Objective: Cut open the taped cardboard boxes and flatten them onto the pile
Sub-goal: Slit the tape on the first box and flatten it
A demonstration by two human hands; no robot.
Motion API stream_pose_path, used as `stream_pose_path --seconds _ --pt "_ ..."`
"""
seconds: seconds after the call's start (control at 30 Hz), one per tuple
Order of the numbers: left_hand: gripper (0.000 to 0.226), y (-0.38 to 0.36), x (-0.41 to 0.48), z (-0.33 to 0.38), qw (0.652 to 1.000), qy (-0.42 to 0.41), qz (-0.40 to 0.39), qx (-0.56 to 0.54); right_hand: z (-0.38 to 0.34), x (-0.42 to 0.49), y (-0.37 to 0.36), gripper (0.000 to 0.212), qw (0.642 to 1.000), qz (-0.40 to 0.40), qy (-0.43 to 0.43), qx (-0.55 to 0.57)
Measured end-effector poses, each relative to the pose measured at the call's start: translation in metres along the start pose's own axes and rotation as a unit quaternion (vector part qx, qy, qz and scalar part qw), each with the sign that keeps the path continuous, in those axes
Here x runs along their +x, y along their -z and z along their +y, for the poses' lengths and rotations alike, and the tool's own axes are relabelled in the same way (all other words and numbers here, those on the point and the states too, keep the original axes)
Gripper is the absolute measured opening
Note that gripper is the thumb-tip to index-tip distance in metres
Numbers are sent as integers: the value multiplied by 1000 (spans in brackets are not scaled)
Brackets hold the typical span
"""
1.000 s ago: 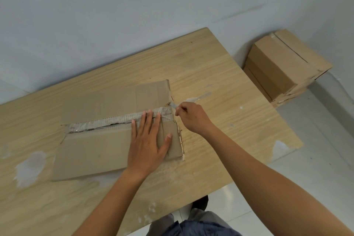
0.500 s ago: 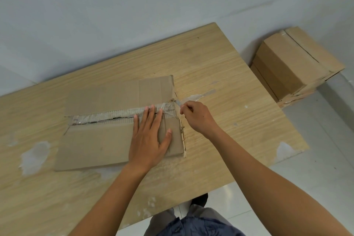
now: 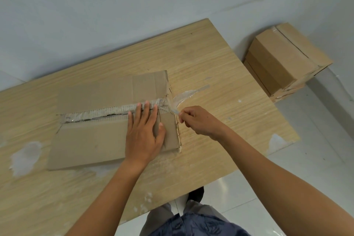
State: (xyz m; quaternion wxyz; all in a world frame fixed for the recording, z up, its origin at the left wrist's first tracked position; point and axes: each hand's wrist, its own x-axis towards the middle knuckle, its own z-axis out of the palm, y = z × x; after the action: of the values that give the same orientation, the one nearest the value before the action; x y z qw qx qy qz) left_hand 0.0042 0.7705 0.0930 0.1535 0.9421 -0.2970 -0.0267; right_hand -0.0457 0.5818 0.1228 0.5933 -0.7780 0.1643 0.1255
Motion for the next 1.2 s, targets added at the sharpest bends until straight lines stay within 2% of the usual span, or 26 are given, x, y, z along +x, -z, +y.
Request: stream_pose_path --seconds 0.13,0.33,0.43,0.53,0.6,0.73,0.83,0.97,1.07,1.2 --pt "65 0 2 0 1000 23 2 6 5 -22 -5 32 998 -60 -15 -13" --pt "67 3 5 -2 1000 18 -3 -9 7 -35 -2 34 991 -70 -32 -110" --pt "66 5 3 -4 999 14 9 -38 8 -34 8 29 991 33 -45 -119" --pt "57 10 6 -11 996 5 38 -80 -4 -28 5 28 986 145 -45 -72" --pt "50 17 12 -23 995 -19 52 -78 -14 -21 -7 31 980 185 -32 -67" --pt "47 39 34 -68 995 -47 60 -66 -23 -1 -46 31 964 228 -13 -134" --pt "54 55 58 -118 998 -42 50 -26 -24 11 -76 42 947 256 -24 -191" --pt "74 70 89 -168 998 -41 -28 47 -34 28 -106 47 931 271 -53 -239" --pt "86 78 105 -190 995 -43 -63 68 -36 47 -108 46 905 297 -26 -305" --pt "103 92 110 -214 996 -33 -65 58 -45 91 -86 41 885 276 46 -373"
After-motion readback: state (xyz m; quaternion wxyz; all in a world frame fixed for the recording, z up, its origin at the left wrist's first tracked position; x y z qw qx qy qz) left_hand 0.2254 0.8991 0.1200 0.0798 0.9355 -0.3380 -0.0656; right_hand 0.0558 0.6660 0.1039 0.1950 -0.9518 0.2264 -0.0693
